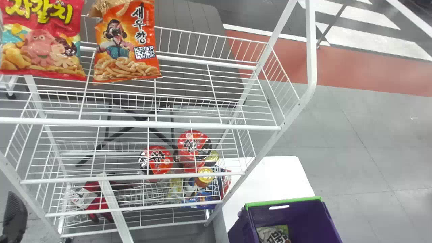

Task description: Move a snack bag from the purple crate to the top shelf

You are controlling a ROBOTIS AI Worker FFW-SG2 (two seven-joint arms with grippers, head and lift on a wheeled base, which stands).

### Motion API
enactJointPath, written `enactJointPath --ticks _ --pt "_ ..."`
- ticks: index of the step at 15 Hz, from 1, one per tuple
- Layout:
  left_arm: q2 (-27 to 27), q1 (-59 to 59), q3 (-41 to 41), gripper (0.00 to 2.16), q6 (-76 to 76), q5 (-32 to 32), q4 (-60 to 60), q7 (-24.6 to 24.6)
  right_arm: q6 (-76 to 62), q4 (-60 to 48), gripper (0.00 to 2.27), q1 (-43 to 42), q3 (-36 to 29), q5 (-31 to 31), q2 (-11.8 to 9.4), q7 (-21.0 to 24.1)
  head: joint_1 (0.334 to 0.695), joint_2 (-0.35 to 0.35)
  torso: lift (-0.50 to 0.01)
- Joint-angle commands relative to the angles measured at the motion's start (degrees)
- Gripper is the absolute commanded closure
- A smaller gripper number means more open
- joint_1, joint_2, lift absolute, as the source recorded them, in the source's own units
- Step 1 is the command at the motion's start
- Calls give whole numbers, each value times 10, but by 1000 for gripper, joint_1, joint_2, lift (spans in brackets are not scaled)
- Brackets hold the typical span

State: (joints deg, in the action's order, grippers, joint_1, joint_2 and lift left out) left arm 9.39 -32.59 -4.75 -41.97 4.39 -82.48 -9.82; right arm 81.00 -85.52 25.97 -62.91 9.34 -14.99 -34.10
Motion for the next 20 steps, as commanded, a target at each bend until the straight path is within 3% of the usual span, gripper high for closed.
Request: enactJointPath --ticks 1,20 --pt "-1 0 -3 80 -1 0 0 0 0 1 2250 0 2 -1 -2 0 695 -350 -86" --pt "1 -14 -8 80 -1 -10 -9 -6 -16 3 2250 8 6 4 -1 -5 695 -350 -11"
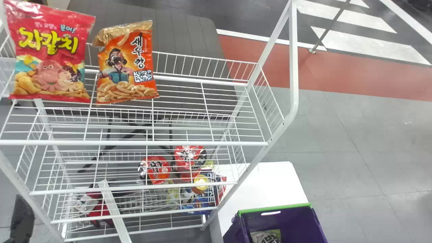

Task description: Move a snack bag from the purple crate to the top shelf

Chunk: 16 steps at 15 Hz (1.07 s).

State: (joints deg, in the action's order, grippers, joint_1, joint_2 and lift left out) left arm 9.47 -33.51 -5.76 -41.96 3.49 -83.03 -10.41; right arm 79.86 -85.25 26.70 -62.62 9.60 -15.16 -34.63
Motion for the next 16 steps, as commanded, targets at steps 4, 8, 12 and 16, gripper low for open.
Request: enactJointPath --ticks 4,8,12,16 --pt "0 -24 7 80 -3 -2 -30 -5 -10 0 2250 -2 4 6 -1 0 695 -350 5" --pt "0 -37 8 80 -8 -4 -44 -5 -22 6 2250 3 0 12 0 -1 695 -350 10" --pt "-2 -39 3 80 -6 -10 -49 -7 -41 1 2250 8 -8 36 7 -22 695 -350 10" --pt "-4 -39 -2 80 -4 -14 -45 -11 -3 -31 2250 10 -18 65 21 -71 695 -350 0"
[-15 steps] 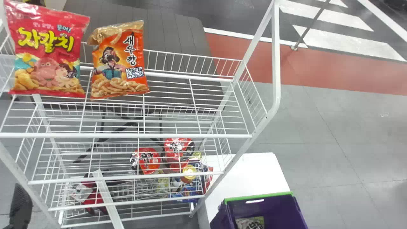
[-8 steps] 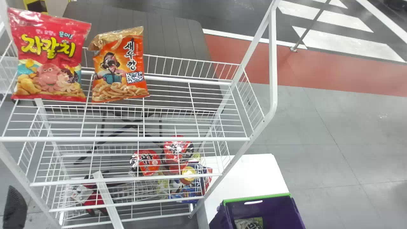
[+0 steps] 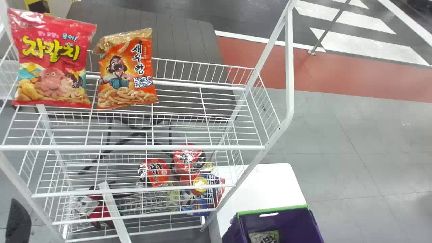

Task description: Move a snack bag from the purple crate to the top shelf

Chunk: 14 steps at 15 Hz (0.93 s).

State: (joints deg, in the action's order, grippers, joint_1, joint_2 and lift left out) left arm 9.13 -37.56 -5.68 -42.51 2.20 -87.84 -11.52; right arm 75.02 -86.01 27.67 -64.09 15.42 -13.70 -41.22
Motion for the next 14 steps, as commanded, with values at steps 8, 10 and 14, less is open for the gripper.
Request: enactJointPath --ticks 8,10,14 --pt "-3 -5 3 80 33 -11 -11 -10 151 -268 2175 -34 -19 78 97 -105 695 -350 0" --pt "-3 3 3 80 45 -10 -8 -10 151 -314 2175 -52 -13 111 119 -105 695 -350 0" --pt "-6 26 -4 80 59 -6 14 -10 151 -407 2175 -100 36 129 138 -89 695 -350 0"
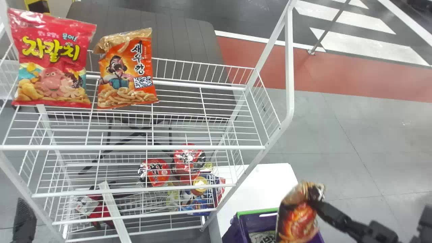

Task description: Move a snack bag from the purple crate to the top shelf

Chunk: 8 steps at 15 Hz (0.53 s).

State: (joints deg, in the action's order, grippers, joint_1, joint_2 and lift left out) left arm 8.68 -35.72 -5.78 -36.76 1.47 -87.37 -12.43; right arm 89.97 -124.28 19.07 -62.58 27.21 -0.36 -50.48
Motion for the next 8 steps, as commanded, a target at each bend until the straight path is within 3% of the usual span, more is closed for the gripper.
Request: enactJointPath --ticks 1,3,4,8 --pt "-2 9 -3 80 3 2 12 -1 1 -36 2175 -18 38 36 4 27 695 -345 0" --pt "-2 13 -1 80 3 5 14 0 1 -43 2175 -22 67 103 4 87 695 -294 0" --pt "-2 13 1 80 3 5 14 0 1 -46 2175 -36 76 128 4 102 695 -242 0" --pt "-2 15 3 80 7 7 14 -1 1 -53 2175 -86 117 196 4 153 695 -147 0"
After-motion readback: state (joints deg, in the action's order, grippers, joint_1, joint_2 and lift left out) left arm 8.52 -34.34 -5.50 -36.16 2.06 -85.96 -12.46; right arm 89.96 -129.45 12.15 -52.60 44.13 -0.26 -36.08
